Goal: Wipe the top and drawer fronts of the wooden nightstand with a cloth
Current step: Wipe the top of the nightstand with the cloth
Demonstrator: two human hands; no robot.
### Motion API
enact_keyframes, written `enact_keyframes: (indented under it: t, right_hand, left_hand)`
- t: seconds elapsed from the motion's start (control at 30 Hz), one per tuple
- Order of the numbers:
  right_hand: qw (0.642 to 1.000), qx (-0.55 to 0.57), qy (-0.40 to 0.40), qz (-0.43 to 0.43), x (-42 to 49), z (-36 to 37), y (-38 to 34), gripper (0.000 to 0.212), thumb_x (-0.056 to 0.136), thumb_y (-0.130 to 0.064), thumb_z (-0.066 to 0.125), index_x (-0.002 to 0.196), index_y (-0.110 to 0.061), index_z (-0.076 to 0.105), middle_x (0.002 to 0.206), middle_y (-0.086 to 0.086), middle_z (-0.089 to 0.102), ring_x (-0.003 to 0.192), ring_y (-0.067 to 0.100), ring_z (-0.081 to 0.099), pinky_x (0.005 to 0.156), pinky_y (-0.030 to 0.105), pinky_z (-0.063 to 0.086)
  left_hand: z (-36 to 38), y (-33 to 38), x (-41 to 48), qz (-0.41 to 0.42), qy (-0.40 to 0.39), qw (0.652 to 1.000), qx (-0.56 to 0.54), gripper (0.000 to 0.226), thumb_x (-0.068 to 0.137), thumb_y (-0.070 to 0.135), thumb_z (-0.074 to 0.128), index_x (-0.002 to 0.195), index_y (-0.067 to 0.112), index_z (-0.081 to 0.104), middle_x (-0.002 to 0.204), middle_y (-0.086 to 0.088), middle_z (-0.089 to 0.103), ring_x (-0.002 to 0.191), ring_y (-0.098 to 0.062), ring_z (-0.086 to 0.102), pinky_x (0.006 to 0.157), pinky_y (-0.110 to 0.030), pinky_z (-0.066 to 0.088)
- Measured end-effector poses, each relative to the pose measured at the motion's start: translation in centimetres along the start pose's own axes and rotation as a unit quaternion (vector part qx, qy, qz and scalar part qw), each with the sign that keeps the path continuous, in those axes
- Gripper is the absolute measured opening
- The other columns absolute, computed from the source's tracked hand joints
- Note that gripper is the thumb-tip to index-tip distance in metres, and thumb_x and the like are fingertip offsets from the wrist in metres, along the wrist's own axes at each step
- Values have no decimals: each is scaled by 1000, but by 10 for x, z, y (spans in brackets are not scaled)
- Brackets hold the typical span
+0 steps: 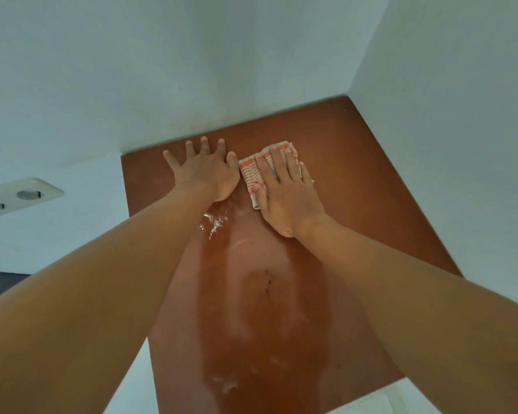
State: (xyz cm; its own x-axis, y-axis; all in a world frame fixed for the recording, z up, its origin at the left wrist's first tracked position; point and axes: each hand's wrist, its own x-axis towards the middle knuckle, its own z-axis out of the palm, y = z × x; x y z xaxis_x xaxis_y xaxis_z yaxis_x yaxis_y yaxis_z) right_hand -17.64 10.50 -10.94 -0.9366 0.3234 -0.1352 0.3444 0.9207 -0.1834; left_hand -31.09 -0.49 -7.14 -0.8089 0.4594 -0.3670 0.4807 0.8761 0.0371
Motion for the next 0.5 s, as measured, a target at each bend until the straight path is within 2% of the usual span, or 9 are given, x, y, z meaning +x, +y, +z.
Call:
enact_keyframes:
  t: [0.17,0.33,0.5]
  right_hand:
    - [1000,0,6,-3,-58,10,7,65,107,-48,18,164,-19,5,172,10,-3,158,32,-6,128,49,3]
    - [1000,8,-14,-3,-122,16,15,66,107,-50,14,164,-20,-2,172,8,-10,157,30,-13,128,47,0]
    - [1000,10,-2,-12,-190,24,23,69,104,-52,12,164,-18,7,172,11,1,158,33,-4,128,50,8]
  left_hand:
    - [30,17,-58,34,12,999,-21,63,102,49,9,161,28,13,170,-4,6,156,-31,5,117,-69,-2]
    - [50,28,-114,50,3,999,-2,63,103,49,8,162,27,10,170,-3,5,156,-29,7,117,-68,-3]
    - [72,41,-174,54,-6,998,-9,64,103,49,7,162,25,8,170,-2,3,156,-28,4,118,-67,-5]
